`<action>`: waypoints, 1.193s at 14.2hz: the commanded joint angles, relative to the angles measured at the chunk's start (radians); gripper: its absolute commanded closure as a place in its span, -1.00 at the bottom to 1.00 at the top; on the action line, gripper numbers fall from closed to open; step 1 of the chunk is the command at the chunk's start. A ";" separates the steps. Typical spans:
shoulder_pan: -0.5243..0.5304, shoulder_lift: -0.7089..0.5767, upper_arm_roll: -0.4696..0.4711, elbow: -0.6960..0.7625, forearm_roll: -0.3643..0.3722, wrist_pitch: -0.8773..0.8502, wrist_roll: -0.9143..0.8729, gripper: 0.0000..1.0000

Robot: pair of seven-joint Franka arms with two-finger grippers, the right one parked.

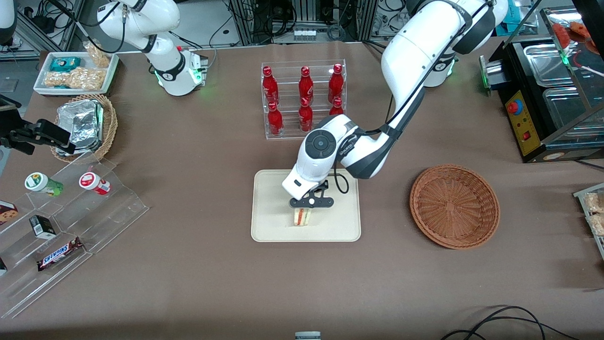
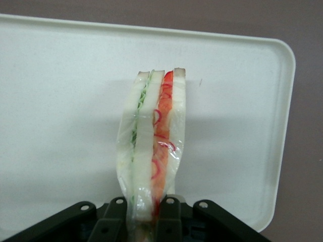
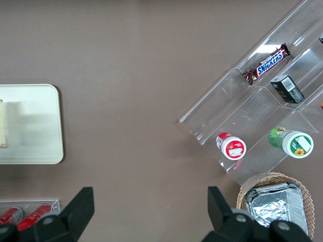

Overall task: Place sandwich from basket to tray
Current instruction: 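Lower the sandwich onto the tray and open the left gripper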

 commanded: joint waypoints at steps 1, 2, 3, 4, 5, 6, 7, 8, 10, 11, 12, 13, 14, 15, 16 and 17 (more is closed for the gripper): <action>-0.030 0.038 0.011 0.039 0.026 -0.006 -0.041 0.91; -0.030 0.046 0.011 0.038 0.035 -0.006 -0.046 0.86; -0.030 0.047 0.011 0.036 0.056 -0.006 -0.049 0.69; -0.030 0.046 0.011 0.035 0.061 -0.006 -0.058 0.16; -0.030 0.040 0.011 0.036 0.070 -0.012 -0.072 -0.99; -0.030 0.027 0.011 0.030 0.084 -0.017 -0.077 -1.00; -0.026 0.004 0.011 0.029 0.083 -0.031 -0.080 -1.00; -0.017 -0.034 0.010 0.030 0.072 -0.061 -0.080 -1.00; -0.015 -0.126 0.010 0.033 0.070 -0.179 -0.084 -1.00; -0.014 -0.179 0.013 0.029 0.073 -0.234 -0.101 -1.00; -0.010 -0.218 0.015 0.029 0.080 -0.279 -0.104 -1.00; -0.009 -0.264 0.025 0.026 0.081 -0.316 -0.094 -1.00; -0.010 -0.302 0.060 0.015 0.072 -0.340 -0.098 -1.00; -0.009 -0.350 0.094 -0.013 0.046 -0.362 -0.120 -1.00; -0.009 -0.380 0.122 -0.042 0.002 -0.393 -0.126 -1.00; -0.010 -0.401 0.172 -0.074 -0.015 -0.403 -0.117 -1.00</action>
